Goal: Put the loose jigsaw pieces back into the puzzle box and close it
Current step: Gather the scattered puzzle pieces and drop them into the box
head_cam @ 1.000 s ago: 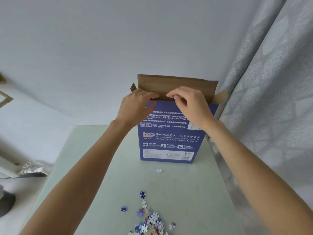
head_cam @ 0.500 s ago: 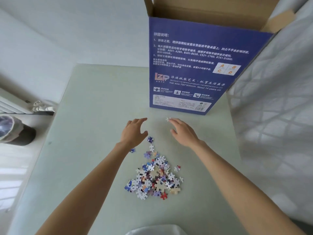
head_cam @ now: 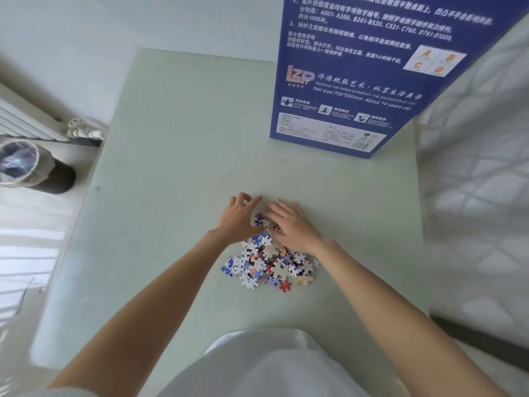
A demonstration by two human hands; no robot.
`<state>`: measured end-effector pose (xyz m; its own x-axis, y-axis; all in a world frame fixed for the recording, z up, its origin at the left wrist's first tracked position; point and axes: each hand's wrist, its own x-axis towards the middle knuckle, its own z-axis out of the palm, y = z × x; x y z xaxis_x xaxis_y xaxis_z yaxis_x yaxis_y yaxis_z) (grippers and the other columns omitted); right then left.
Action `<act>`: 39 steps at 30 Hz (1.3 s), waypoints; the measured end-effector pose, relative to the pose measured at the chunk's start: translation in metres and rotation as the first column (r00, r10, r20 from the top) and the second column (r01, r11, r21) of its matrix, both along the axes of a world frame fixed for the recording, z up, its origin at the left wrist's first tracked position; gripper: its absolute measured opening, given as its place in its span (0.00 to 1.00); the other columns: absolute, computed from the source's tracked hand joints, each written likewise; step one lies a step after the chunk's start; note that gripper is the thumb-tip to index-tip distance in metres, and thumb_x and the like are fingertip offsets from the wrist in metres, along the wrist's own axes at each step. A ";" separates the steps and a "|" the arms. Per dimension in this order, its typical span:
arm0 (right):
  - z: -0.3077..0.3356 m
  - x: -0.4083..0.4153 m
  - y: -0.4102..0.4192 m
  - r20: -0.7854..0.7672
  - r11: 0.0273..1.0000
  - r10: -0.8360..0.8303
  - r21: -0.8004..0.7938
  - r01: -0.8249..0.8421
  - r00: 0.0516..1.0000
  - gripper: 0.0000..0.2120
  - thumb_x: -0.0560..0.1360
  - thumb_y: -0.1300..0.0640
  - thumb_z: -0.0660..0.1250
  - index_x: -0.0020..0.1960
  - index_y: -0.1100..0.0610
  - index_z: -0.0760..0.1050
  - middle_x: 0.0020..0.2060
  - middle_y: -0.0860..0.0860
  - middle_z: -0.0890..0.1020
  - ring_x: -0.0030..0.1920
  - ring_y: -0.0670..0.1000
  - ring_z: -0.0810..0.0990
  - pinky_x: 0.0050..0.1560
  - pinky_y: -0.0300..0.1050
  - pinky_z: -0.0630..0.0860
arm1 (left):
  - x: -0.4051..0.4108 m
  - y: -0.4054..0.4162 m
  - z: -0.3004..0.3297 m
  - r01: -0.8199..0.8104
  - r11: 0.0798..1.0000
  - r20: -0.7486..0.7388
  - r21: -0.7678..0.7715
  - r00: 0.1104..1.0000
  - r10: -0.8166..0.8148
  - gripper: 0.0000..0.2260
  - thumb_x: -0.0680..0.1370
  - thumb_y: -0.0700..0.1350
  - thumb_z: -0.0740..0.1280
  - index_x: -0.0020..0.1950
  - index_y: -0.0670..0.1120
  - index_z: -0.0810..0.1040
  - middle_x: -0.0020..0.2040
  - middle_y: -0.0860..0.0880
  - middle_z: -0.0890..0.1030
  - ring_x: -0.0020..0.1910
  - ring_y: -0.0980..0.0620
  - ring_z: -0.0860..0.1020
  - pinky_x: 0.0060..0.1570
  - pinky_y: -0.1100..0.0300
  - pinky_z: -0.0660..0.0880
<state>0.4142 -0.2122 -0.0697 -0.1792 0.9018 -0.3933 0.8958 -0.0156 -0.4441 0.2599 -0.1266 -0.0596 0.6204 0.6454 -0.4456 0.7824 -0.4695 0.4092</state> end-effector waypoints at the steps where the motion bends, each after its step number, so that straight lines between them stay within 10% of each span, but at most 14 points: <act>1: 0.000 0.000 -0.010 -0.025 1.000 -0.006 0.020 0.007 1.000 0.23 0.80 0.48 0.55 0.74 0.50 0.58 0.75 0.47 0.54 0.76 0.50 0.47 0.74 0.55 0.40 | -0.002 -0.004 0.001 0.011 1.000 0.007 -0.017 1.000 -0.011 0.34 0.73 0.54 0.68 0.75 0.51 0.56 0.69 0.45 0.62 0.67 0.46 0.62 0.66 0.54 0.64; 6: 0.011 0.005 -0.059 -0.031 0.998 -0.041 0.054 0.042 0.999 0.31 0.74 0.46 0.66 0.73 0.52 0.61 0.72 0.49 0.64 0.73 0.52 0.57 0.73 0.52 0.52 | -0.015 -0.036 0.005 0.084 0.993 0.058 -0.082 0.995 -0.079 0.28 0.72 0.51 0.69 0.70 0.52 0.63 0.67 0.47 0.64 0.66 0.47 0.63 0.64 0.57 0.65; 12: 0.016 0.003 -0.107 0.229 0.963 -0.241 -0.066 0.262 0.943 0.57 0.60 0.38 0.75 0.76 0.49 0.42 0.71 0.53 0.53 0.69 0.56 0.56 0.65 0.55 0.64 | -0.026 -0.069 0.007 0.138 0.990 -0.008 -0.014 0.990 -0.138 0.43 0.63 0.59 0.76 0.72 0.51 0.60 0.67 0.48 0.62 0.63 0.48 0.63 0.61 0.56 0.70; 22: 0.018 -0.037 -0.075 0.057 0.935 -0.338 -0.098 0.342 0.939 0.46 0.68 0.65 0.71 0.76 0.53 0.47 0.66 0.55 0.58 0.61 0.57 0.65 0.53 0.48 0.74 | -0.024 -0.075 0.007 0.013 0.996 0.060 -0.083 0.998 -0.008 0.35 0.67 0.48 0.76 0.70 0.50 0.65 0.64 0.47 0.67 0.61 0.47 0.67 0.60 0.57 0.68; 39: 0.024 -0.039 -0.057 0.112 0.955 -0.275 -0.080 0.284 0.955 0.30 0.67 0.48 0.74 0.65 0.49 0.66 0.58 0.53 0.69 0.54 0.55 0.73 0.46 0.47 0.73 | -0.026 -0.063 0.010 0.019 0.984 0.054 -0.180 0.998 -0.009 0.22 0.70 0.45 0.74 0.62 0.47 0.72 0.54 0.45 0.76 0.51 0.45 0.76 0.46 0.60 0.70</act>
